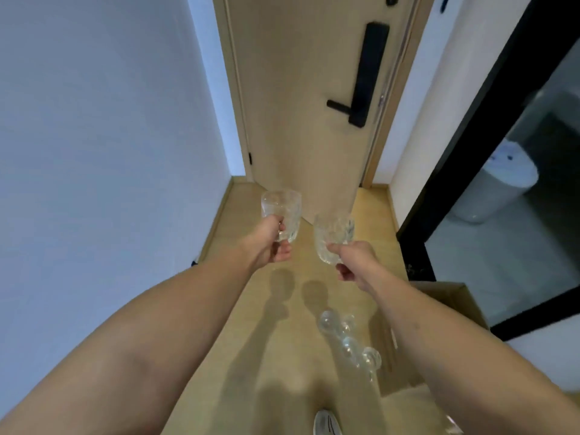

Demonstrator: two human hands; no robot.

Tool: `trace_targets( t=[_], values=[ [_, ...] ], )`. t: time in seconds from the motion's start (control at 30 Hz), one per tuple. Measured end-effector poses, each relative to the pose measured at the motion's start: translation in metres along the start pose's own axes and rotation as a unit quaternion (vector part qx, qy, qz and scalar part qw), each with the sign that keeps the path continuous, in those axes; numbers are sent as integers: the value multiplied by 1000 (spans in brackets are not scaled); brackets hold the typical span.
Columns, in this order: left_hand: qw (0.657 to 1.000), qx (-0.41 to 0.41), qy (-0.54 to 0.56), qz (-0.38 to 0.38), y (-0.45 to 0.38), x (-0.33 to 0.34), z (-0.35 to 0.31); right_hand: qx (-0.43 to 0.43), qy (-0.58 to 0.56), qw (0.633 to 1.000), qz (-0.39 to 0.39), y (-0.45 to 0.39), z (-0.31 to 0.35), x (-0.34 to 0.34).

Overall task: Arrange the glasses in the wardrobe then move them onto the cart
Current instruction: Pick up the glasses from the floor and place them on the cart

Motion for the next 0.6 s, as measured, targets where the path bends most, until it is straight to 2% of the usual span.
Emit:
trace_targets(
  t=[0.17,0.3,0.43,0.6],
  values=[
    [993,109,18,-36,81,-44,-111,-110,-28,993,16,47,123,13],
    [980,171,49,-91,144,-83,-171,-182,-31,981,53,73,204,31],
    [954,229,101,-162,206,-114,-209,-247,-37,962,112,99,274,59],
    [922,254,173,-234,267,-148,-225,-312,-36,927,206,137,339,104]
  ],
)
Point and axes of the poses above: each hand's wrist, its own y-axis away from the middle knuckle, its own x-axis out of the palm, z = x × y, the point moved 6 cm from there along -y, towards the middle knuckle, and after that the axes turned 1 degree about z, right-handed, at the moved point
